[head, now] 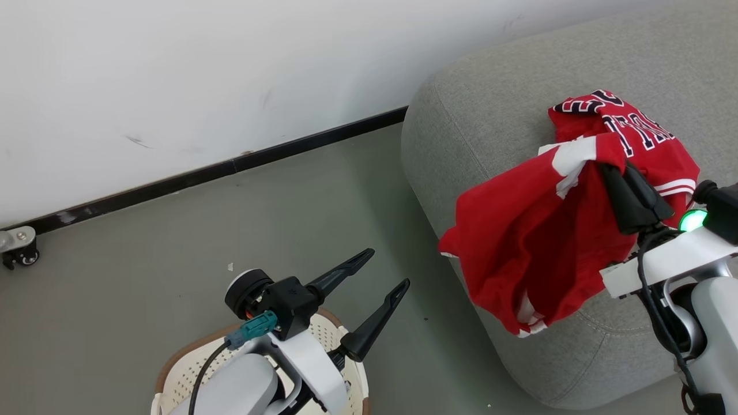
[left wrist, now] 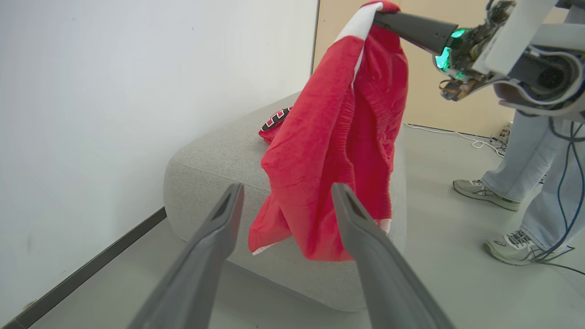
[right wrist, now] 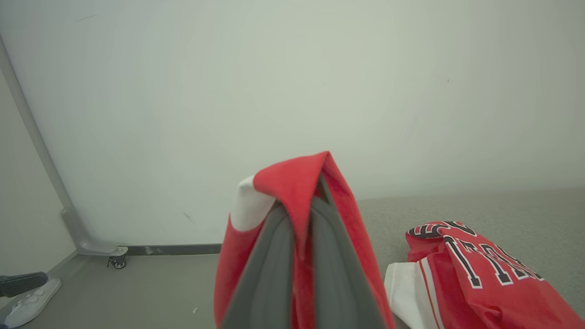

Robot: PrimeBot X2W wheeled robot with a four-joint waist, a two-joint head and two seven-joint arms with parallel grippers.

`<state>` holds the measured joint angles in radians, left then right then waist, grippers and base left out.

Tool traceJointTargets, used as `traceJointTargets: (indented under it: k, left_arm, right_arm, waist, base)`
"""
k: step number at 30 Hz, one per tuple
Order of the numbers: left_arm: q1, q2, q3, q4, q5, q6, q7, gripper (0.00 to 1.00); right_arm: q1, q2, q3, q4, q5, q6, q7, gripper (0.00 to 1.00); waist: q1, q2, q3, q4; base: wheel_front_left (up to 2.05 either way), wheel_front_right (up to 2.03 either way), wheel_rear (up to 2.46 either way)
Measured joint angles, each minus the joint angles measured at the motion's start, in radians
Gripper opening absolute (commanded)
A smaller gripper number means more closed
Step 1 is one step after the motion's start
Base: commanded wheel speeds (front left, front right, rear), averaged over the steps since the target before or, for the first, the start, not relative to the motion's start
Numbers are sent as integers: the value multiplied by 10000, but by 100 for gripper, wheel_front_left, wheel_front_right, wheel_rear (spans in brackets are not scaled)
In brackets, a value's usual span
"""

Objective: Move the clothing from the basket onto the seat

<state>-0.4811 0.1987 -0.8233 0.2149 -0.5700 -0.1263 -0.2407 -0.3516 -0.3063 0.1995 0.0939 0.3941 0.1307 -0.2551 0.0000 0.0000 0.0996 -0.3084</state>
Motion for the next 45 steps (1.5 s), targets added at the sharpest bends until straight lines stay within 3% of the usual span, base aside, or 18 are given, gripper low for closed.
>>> traceJointTargets:
  k: [12,34,45]
  left_arm:
    - [-3,151,29,-46,2,2,-12,100]
    - [-26,226,25,-226,15,4,19,100]
    - [-42,295,17,-382,15,6,211,100]
  right_arm:
    - [-652,-198,121,-531,-33,2,0,0]
    - [-3045,-2205,295,-477,98,2,0,0]
    - [-4101,-3076,-288,127,545,2,-2,0]
  waist:
    - [0,0,222,4]
    - [0,0,704,176]
    - [0,0,1095,187]
  base:
    - [0,0,0]
    - [0,0,0]
    - [0,0,0]
